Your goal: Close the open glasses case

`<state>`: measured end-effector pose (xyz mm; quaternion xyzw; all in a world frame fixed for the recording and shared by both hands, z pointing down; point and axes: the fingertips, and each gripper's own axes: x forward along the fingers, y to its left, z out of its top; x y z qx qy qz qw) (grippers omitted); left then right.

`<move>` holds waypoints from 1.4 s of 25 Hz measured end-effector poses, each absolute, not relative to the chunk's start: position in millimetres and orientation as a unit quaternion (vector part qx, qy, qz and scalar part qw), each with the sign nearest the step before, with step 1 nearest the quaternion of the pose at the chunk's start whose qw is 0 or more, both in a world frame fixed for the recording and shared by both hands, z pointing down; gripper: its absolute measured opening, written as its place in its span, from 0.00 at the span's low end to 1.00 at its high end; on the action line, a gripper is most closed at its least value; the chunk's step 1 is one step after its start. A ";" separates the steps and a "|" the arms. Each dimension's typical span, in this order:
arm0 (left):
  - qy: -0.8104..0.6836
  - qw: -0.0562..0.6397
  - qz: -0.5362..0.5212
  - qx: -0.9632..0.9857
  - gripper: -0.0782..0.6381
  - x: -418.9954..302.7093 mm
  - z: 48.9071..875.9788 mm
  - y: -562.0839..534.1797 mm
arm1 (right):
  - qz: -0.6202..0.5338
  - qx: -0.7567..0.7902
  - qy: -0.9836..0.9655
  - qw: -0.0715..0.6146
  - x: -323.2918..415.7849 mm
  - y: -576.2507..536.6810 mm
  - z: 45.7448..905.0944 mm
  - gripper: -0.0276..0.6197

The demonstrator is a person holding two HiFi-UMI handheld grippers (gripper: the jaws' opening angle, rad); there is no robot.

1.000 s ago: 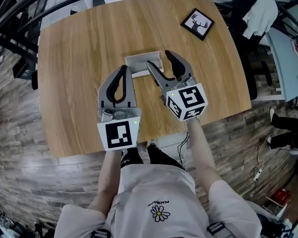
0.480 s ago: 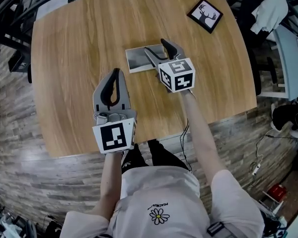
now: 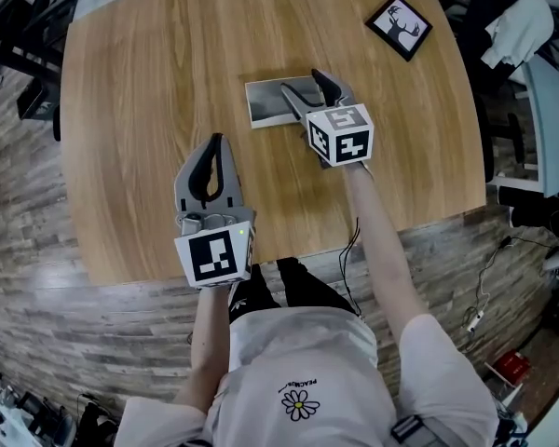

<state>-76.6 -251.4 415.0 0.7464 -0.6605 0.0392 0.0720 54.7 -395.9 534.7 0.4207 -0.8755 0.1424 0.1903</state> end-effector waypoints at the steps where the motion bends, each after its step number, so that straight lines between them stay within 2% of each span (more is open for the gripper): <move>1: -0.661 0.072 0.039 0.746 0.14 -76.6 415.8 -251.2 | 0.142 0.420 -0.876 0.191 54.4 -396.1 535.0 0.46; 35: -0.652 0.069 0.051 0.753 0.13 -64.1 420.4 -245.5 | 0.155 0.413 -0.875 0.198 69.3 -340.6 546.4 0.46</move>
